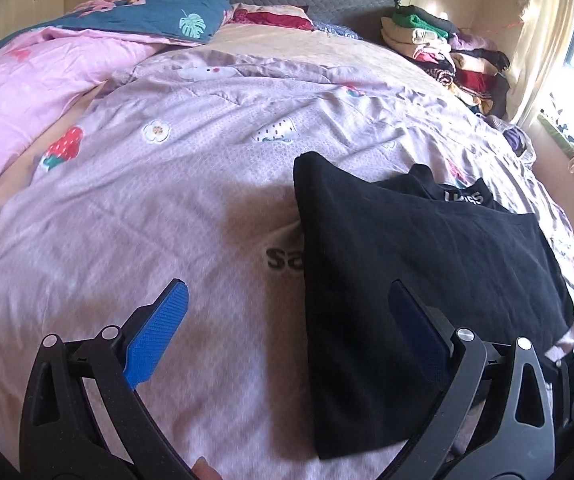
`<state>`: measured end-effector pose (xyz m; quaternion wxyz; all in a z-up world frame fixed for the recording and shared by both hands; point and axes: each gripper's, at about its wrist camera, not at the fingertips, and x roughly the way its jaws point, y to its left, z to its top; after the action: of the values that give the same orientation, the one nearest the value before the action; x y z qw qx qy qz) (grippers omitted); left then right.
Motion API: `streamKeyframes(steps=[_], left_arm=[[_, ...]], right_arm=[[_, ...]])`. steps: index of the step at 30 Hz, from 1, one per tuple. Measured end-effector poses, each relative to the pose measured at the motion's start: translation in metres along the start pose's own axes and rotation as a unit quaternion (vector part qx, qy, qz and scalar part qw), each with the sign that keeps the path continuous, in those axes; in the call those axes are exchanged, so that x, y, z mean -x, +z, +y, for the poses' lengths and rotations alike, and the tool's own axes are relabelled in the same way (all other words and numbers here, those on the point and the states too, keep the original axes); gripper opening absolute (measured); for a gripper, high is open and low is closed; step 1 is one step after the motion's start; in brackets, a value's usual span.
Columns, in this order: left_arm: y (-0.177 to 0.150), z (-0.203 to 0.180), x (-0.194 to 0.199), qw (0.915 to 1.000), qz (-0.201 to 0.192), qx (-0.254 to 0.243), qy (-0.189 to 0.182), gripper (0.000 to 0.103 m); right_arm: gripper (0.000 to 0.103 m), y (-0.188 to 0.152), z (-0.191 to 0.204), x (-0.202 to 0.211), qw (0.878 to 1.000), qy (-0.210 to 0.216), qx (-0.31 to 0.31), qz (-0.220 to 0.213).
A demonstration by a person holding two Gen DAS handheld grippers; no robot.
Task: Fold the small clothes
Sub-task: 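Grasp one end of the folded sweatshirt with the left gripper and lift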
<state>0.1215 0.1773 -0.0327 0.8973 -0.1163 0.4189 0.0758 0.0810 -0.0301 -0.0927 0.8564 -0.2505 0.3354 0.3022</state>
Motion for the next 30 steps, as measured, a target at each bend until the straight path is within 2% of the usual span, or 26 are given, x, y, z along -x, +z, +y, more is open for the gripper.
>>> streamKeyframes(steps=[7,14,17,19,21,22,24,25,27,29,30], left_arm=[[0.009,-0.002,-0.028,0.9997,0.021,-0.006,0.007,0.093],[0.012,0.001,-0.049,0.9989,0.043,0.014,-0.015,0.093],[0.016,-0.002,-0.056,0.9984,0.05,0.018,-0.022,0.093],[0.018,-0.003,-0.059,0.9978,0.055,0.021,-0.029,0.094],[0.02,-0.005,-0.062,0.9973,0.06,0.024,-0.035,0.093],[0.021,-0.006,-0.063,0.9971,0.062,0.025,-0.037,0.093],[0.024,-0.009,-0.064,0.9966,0.064,0.029,-0.043,0.093],[0.026,-0.01,-0.064,0.9963,0.065,0.032,-0.047,0.093],[0.03,-0.015,-0.065,0.9948,0.069,0.041,-0.062,0.093],[0.032,-0.019,-0.065,0.9934,0.073,0.049,-0.074,0.093],[0.033,-0.022,-0.065,0.9924,0.075,0.054,-0.082,0.093]], right_arm=[[0.099,0.02,0.011,-0.025,0.999,-0.022,0.027,0.002],[0.099,0.038,0.01,-0.046,0.998,-0.043,0.037,0.002],[0.099,0.042,0.004,-0.046,0.997,-0.06,0.035,-0.019],[0.097,0.042,-0.004,-0.036,0.997,-0.058,0.025,-0.05],[0.08,0.04,-0.011,-0.024,0.996,-0.043,0.013,-0.074],[0.076,0.04,-0.013,-0.019,0.996,-0.04,0.009,-0.082],[0.058,0.038,-0.017,-0.008,0.994,-0.037,0.005,-0.103],[0.052,0.037,-0.019,-0.003,0.993,-0.034,0.004,-0.113],[0.028,0.036,-0.023,0.008,0.991,-0.029,-0.003,-0.13],[0.011,0.035,-0.027,0.017,0.989,-0.023,-0.017,-0.144],[0.01,0.034,-0.03,0.021,0.988,-0.024,-0.023,-0.149]])
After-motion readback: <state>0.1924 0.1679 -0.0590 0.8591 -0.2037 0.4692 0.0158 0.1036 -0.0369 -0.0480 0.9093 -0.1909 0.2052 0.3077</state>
